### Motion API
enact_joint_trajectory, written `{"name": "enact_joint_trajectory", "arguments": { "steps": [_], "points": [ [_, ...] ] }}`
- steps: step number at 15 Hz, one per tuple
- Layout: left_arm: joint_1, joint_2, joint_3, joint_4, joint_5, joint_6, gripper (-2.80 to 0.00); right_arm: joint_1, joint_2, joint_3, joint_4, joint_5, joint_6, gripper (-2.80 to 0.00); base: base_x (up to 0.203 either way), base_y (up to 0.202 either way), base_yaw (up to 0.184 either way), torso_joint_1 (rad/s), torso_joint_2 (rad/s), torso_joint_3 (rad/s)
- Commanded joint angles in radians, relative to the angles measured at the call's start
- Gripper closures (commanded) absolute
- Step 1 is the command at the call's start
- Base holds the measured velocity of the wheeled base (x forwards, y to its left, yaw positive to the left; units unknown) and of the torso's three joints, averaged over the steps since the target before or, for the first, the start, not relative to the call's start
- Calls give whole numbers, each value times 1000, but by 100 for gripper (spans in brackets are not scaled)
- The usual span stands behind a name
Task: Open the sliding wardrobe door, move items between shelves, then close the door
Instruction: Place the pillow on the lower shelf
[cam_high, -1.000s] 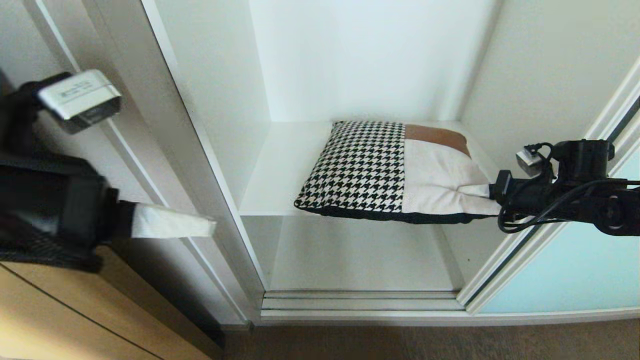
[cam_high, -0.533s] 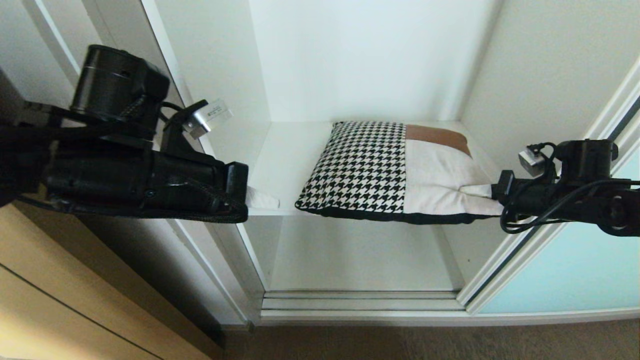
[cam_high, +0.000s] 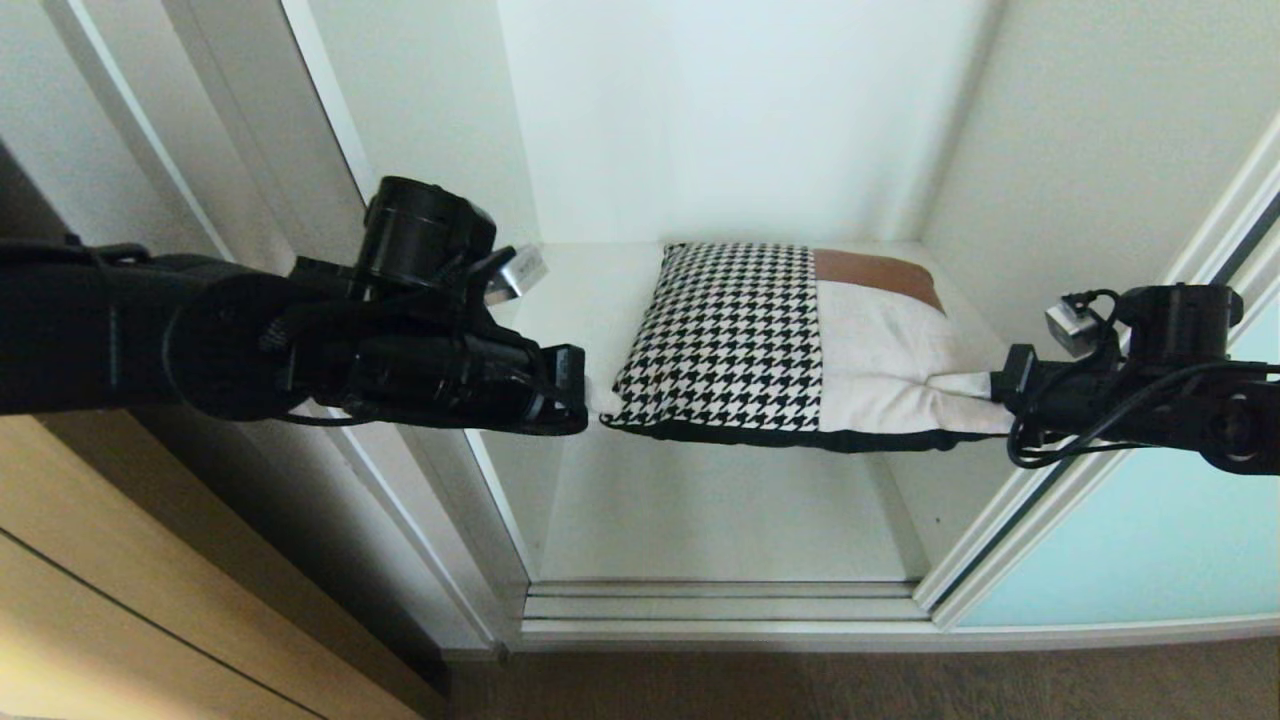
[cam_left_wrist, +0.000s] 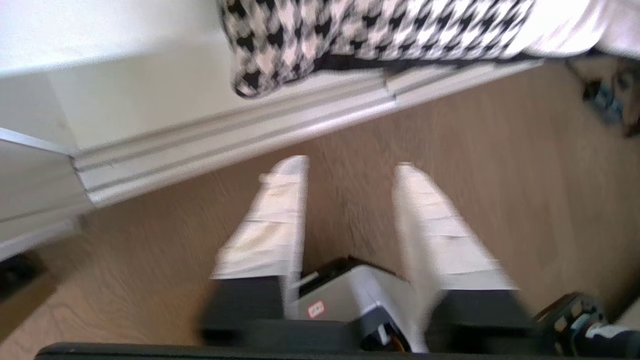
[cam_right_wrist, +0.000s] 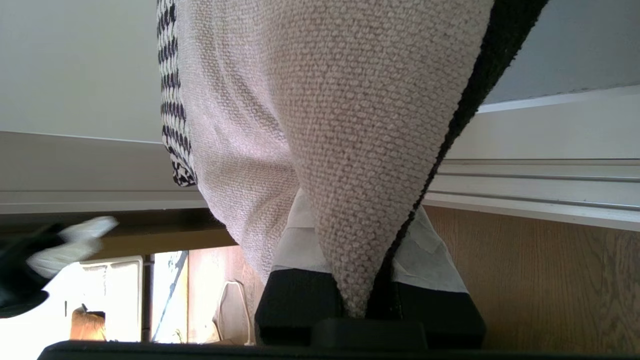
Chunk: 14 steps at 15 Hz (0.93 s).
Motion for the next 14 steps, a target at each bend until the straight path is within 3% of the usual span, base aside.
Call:
{"name": "enact_joint_trajectory", "arguments": {
  "steps": [1, 14],
  "points": [
    [-7, 59, -4, -1, -4, -3, -280, -2, 5, -1, -3, 4, 4, 0, 0, 0, 0, 0, 0, 0],
    [-5, 306, -147, -78, -2, 3, -280, -16, 15, -21, 19, 6, -1, 0, 0, 0, 0, 0, 0, 0]
  ]
}}
